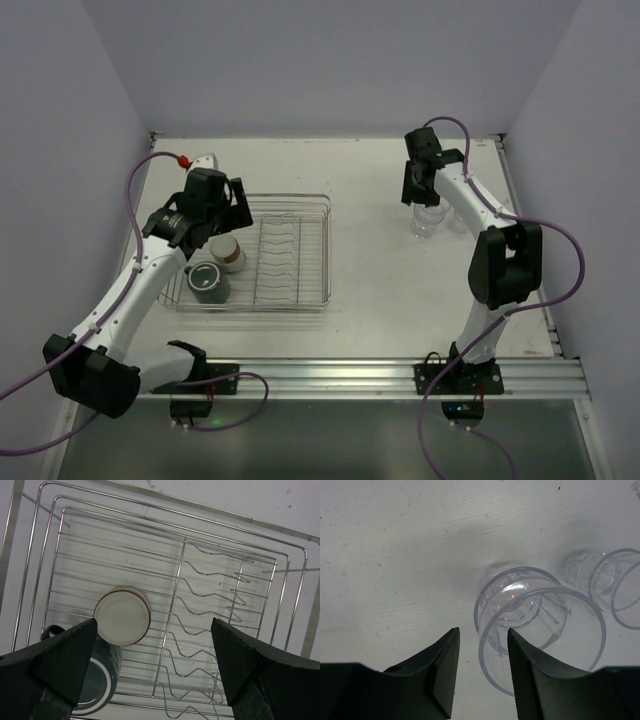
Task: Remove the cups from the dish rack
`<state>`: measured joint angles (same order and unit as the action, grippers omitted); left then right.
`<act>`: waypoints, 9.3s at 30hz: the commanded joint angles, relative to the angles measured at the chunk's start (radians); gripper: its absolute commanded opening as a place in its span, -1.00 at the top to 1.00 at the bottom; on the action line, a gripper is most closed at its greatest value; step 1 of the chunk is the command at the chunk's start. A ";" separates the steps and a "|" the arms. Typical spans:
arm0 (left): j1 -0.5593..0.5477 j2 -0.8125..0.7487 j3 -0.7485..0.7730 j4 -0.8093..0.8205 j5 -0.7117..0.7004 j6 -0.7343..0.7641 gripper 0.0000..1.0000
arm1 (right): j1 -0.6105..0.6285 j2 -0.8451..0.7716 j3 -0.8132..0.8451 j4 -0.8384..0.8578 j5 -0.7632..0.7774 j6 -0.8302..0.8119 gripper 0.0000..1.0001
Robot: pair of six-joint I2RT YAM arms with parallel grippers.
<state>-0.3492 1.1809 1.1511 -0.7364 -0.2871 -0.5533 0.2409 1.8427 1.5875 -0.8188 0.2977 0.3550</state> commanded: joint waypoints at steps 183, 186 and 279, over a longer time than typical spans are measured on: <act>0.148 -0.093 0.035 0.138 0.339 0.036 -1.00 | 0.097 -0.637 -0.251 -0.094 -0.020 0.105 1.00; 0.147 -0.078 0.036 0.158 0.358 0.036 -1.00 | 0.081 -0.652 -0.355 -0.103 0.097 0.147 1.00; 0.145 -0.020 0.076 -0.399 -0.020 -0.108 -1.00 | 0.023 -0.505 -0.383 0.052 0.072 0.139 -0.82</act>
<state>-0.2035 1.1736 1.1877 -1.0405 -0.2592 -0.5888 0.2554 1.3838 1.1778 -0.7708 0.3527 0.4931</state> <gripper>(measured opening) 0.997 0.908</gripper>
